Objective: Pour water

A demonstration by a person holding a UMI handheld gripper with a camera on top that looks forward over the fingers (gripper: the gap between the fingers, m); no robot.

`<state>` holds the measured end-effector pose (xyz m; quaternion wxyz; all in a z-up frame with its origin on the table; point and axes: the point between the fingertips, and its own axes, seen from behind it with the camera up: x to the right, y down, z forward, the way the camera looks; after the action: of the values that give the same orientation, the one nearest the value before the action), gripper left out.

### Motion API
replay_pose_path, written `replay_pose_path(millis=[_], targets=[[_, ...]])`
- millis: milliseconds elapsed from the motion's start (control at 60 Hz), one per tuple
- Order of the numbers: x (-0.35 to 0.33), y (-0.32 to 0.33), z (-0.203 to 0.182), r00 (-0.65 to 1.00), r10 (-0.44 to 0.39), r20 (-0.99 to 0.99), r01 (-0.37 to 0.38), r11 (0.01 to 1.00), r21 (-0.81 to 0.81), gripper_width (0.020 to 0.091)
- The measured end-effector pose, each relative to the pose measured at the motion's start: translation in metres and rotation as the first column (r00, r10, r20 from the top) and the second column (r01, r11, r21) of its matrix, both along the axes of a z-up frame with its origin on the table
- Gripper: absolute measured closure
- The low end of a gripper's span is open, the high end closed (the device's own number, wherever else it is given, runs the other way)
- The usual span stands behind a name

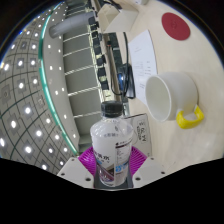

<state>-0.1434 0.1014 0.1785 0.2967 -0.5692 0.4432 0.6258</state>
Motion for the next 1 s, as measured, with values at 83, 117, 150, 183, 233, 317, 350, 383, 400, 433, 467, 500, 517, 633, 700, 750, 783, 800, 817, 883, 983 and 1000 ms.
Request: replay_pose_path(millis=[83, 117, 150, 183, 233, 317, 350, 383, 400, 433, 467, 500, 517, 633, 700, 750, 783, 800, 817, 883, 983, 1000], targets=[[0.015, -0.002, 0.018, 0.965, 0.008, 0.262, -0.034, 0.995, 0.093, 0.0718], [0.026, -0.001, 0.028, 0.924, -0.009, 0.381, -0.046, 0.990, 0.136, 0.0717], [0.039, 0.001, 0.038, 0.866, -0.038, 0.498, -0.060, 0.982, 0.179, 0.0717], [0.054, 0.001, 0.050, 0.791, -0.075, 0.607, -0.078, 0.972, 0.222, 0.0717], [0.078, 0.003, 0.064, 0.667, -0.135, 0.732, -0.103, 0.957, 0.270, 0.0716], [0.121, 0.009, 0.076, 0.439, -0.233, 0.868, -0.135, 0.937, 0.321, 0.0714], [0.140, 0.011, 0.077, 0.352, -0.265, 0.898, -0.146, 0.932, 0.332, 0.0716], [0.157, 0.005, 0.080, 0.262, -0.287, 0.921, -0.156, 0.930, 0.334, 0.0712], [0.167, 0.011, 0.077, 0.221, -0.294, 0.930, -0.162, 0.929, 0.332, 0.0713], [0.184, 0.014, 0.068, 0.138, -0.306, 0.942, -0.172, 0.929, 0.327, 0.0713], [0.202, 0.018, 0.056, 0.065, -0.305, 0.950, -0.176, 0.934, 0.312, 0.0713], [0.216, 0.016, 0.044, 0.003, -0.293, 0.956, -0.177, 0.941, 0.289, 0.0715], [0.226, 0.018, 0.039, -0.020, -0.289, 0.957, -0.179, 0.943, 0.281, 0.0714], [0.261, 0.025, -0.018, -0.135, -0.242, 0.961, -0.180, 0.960, 0.216, 0.0712], [0.276, 0.022, -0.041, -0.139, -0.203, 0.969, -0.173, 0.969, 0.178, 0.0716], [0.282, 0.023, -0.062, -0.136, -0.178, 0.975, -0.167, 0.974, 0.155, 0.0715], [0.282, 0.029, -0.080, -0.132, -0.163, 0.978, -0.162, 0.977, 0.141, 0.0716], [0.285, 0.027, -0.083, -0.127, -0.155, 0.980, -0.162, 0.978, 0.134, 0.0716], [0.288, 0.023, -0.088, -0.126, -0.153, 0.980, -0.163, 0.978, 0.132, 0.0715], [0.292, 0.019, -0.106, -0.128, -0.131, 0.983, -0.162, 0.981, 0.109, 0.0715], [0.288, 0.019, -0.112, -0.147, -0.169, 0.975, -0.172, 0.975, 0.143, 0.0698], [0.287, 0.018, -0.113, -0.155, -0.169, 0.973, -0.175, 0.974, 0.141, 0.0684]])
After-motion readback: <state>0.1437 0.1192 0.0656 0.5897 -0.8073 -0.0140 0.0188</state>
